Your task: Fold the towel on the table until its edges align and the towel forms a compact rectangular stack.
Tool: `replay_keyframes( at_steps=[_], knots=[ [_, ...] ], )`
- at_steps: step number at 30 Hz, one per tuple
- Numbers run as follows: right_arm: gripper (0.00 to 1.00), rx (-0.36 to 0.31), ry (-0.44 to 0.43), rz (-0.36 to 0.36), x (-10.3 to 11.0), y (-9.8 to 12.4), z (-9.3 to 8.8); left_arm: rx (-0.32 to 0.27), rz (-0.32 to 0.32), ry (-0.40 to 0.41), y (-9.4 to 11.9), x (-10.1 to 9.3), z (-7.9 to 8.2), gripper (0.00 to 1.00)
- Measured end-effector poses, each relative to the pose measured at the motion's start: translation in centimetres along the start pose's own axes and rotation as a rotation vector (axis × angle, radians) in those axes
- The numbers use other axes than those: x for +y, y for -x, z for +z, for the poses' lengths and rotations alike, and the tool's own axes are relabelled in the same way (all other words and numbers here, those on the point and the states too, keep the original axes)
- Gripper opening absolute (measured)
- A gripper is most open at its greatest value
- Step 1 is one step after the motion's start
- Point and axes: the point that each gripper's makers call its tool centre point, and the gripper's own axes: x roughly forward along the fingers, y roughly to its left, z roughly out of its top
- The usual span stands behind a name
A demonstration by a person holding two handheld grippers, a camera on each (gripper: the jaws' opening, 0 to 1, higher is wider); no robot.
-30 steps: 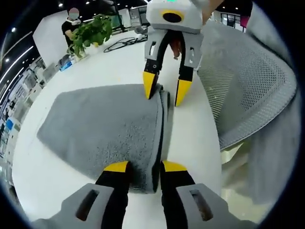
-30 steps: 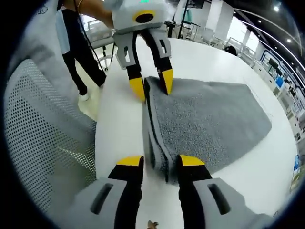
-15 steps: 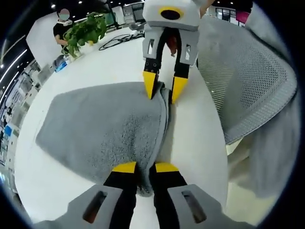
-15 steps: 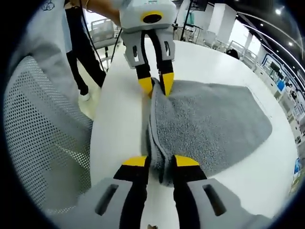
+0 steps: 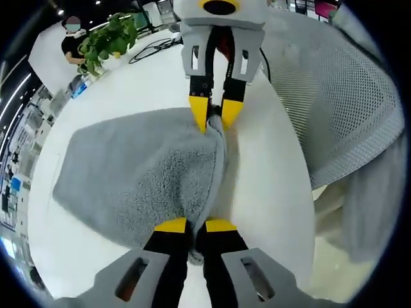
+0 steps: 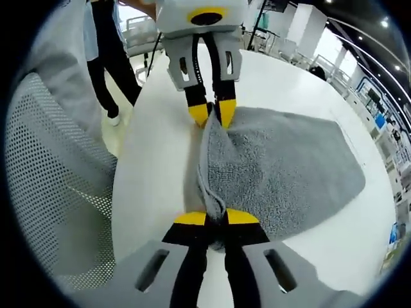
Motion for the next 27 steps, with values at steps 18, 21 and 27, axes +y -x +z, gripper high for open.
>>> replay_keyframes(
  at_steps=[18, 21, 27],
  knots=[
    [0.06, -0.029, -0.111, -0.010, 0.6, 0.1, -0.3, -0.004, 0.044, 0.057, 0.6, -1.1, 0.0, 0.06],
    [0.06, -0.031, -0.117, 0.004, 1.5, 0.3, -0.3, -0.003, 0.033, 0.056, 0.9, -2.0, 0.1, 0.07],
    [0.06, -0.031, -0.132, 0.043, 3.3, 0.4, -0.4, -0.005, -0.001, 0.067, 1.3, -3.6, 0.1, 0.07]
  ],
)
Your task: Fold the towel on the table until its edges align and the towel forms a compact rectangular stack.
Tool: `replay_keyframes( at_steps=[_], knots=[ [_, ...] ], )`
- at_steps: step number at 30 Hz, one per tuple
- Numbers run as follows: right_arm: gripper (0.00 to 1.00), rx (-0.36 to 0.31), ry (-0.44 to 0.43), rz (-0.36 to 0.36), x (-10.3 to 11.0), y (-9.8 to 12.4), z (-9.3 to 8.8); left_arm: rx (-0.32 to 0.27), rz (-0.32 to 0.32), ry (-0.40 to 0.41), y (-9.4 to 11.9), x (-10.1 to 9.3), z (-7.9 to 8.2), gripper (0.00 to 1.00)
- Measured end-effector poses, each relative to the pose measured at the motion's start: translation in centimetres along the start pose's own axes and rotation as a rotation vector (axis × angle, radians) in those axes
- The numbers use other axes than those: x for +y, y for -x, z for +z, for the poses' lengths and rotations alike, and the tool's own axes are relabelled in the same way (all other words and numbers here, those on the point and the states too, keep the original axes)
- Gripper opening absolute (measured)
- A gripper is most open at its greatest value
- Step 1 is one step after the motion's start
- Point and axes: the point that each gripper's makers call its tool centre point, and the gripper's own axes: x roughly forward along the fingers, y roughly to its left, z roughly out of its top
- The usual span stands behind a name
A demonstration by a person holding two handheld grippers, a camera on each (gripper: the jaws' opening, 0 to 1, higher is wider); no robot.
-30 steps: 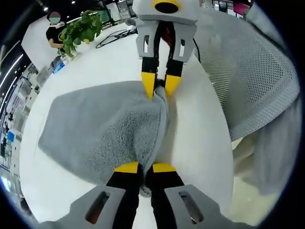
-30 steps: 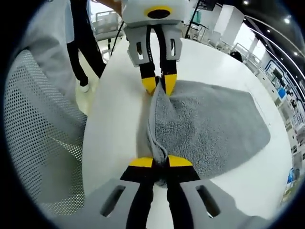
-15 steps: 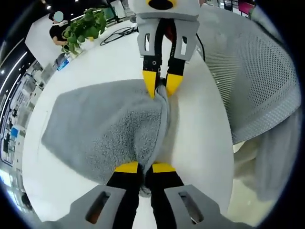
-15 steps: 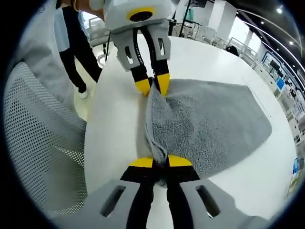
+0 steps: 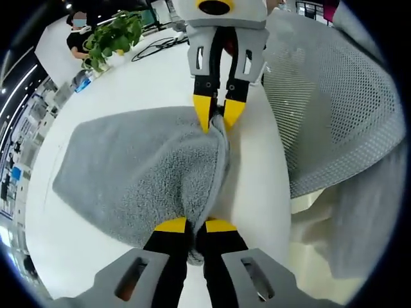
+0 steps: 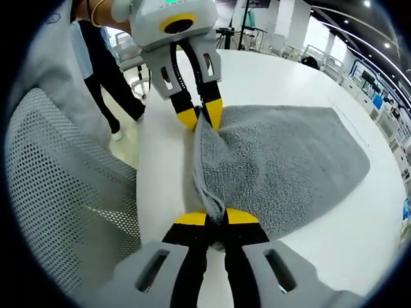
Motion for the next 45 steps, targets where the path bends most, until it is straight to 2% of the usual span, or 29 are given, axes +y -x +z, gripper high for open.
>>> replay_keyframes(
  at_steps=[4, 8, 13, 18, 23, 31, 45],
  knots=[
    [0.06, 0.007, 0.000, 0.023, 1.1, 0.1, -0.2, 0.008, -0.022, -0.009, 0.4, -1.4, 0.0, 0.06],
    [0.06, 0.027, 0.009, 0.077, 3.1, 0.5, -0.4, -0.004, -0.081, 0.016, 0.9, -3.2, -0.1, 0.06],
    [0.05, 0.052, 0.013, 0.111, 4.2, 0.9, -0.6, -0.013, -0.130, 0.020, 1.5, -4.6, 0.0, 0.06],
    [0.05, 0.072, 0.040, 0.146, 5.2, 1.6, -0.4, -0.010, -0.168, 0.001, 2.2, -5.5, 0.2, 0.06],
    [0.05, 0.070, 0.051, 0.180, 5.9, 2.8, 0.5, -0.018, -0.200, 0.020, 3.4, -6.0, 0.5, 0.06],
    [0.05, 0.036, -0.002, 0.200, 5.7, 4.8, 2.2, -0.041, -0.203, 0.035, 6.1, -5.2, 1.6, 0.07],
    [0.05, -0.031, -0.051, 0.196, 3.4, 8.4, 5.4, -0.106, -0.144, 0.082, 9.8, -1.6, 3.8, 0.07]
  ],
)
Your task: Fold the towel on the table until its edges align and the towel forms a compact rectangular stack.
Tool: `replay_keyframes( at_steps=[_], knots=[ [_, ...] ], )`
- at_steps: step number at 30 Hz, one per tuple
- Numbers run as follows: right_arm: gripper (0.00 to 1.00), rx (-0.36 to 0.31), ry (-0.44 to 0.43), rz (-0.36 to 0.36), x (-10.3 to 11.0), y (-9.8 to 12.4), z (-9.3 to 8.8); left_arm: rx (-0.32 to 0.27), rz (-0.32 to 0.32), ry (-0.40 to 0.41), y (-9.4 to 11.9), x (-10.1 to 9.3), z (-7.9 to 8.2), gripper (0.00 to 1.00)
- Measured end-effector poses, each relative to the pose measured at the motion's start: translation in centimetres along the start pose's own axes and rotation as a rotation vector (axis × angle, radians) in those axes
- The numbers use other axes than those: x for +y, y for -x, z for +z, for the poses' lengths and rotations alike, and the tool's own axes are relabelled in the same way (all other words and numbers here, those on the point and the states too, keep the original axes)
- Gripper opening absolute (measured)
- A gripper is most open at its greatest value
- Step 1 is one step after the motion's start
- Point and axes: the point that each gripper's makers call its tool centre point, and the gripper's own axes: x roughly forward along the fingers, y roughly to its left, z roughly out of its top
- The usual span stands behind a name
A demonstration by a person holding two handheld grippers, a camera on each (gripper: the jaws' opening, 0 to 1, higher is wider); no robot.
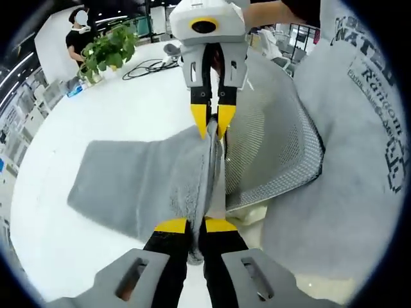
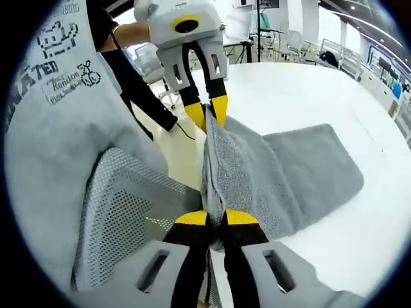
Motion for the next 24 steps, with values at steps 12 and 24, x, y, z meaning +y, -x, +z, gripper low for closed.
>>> replay_keyframes(
  at_steps=[12, 24],
  knots=[
    [0.05, -0.063, -0.007, -0.027, -1.3, 3.6, 3.6, -0.077, 0.063, 0.023, 2.9, 3.4, 2.6, 0.07],
    [0.05, -0.109, -0.014, -0.055, -5.0, 6.0, 6.1, -0.139, 0.105, 0.048, 4.4, 7.2, 4.1, 0.07]
  ],
)
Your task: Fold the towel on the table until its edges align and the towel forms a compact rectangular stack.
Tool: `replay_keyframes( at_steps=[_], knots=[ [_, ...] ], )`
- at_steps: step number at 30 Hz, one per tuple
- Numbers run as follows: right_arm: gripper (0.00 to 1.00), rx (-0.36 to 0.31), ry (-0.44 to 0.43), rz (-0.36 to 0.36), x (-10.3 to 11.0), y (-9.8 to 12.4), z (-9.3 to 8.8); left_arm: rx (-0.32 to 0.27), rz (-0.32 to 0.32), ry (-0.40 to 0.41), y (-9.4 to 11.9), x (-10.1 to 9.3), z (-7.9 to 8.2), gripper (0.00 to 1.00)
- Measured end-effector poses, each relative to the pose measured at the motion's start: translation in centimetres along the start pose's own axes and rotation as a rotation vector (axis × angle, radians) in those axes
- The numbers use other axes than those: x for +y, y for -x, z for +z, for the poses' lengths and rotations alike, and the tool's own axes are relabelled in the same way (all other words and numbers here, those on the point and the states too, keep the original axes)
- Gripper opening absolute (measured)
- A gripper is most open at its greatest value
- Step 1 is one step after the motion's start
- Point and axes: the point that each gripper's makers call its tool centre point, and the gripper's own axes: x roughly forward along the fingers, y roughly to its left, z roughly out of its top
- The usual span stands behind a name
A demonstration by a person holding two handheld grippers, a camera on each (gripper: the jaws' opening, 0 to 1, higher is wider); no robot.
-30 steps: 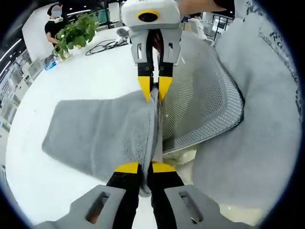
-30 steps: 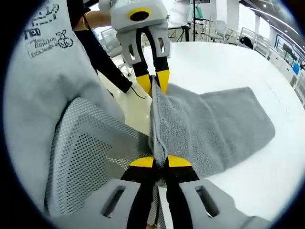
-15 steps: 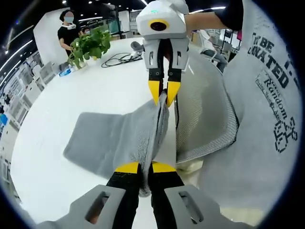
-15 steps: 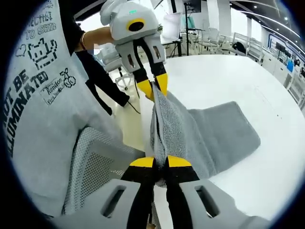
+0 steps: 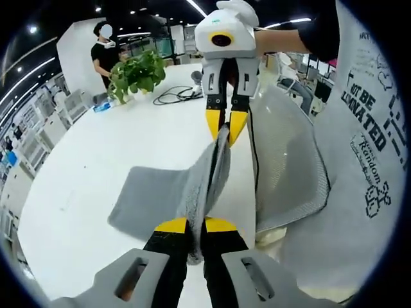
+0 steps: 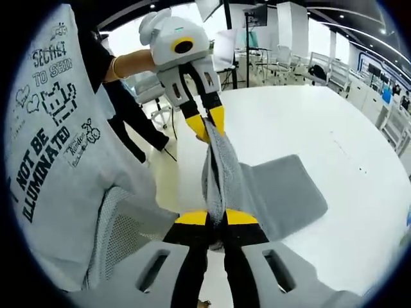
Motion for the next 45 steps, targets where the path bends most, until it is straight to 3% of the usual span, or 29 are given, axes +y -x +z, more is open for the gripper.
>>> replay_keyframes(
  at_steps=[14, 24, 35, 45],
  knots=[
    [0.05, -0.096, -0.124, -0.019, -4.5, 1.4, 2.9, -0.069, 0.061, 0.055, 0.7, 5.4, 1.9, 0.07],
    [0.05, -0.098, -0.149, -0.024, -7.0, 1.4, 3.7, -0.080, 0.062, 0.075, 0.2, 7.9, 2.2, 0.07],
    [0.05, -0.075, -0.224, -0.030, -10.5, 0.2, 3.1, -0.088, 0.017, 0.171, -1.9, 10.4, 1.1, 0.07],
    [0.05, -0.028, -0.282, -0.031, -13.8, -1.8, 1.4, -0.047, -0.023, 0.235, -4.8, 12.1, -0.6, 0.07]
  ],
)
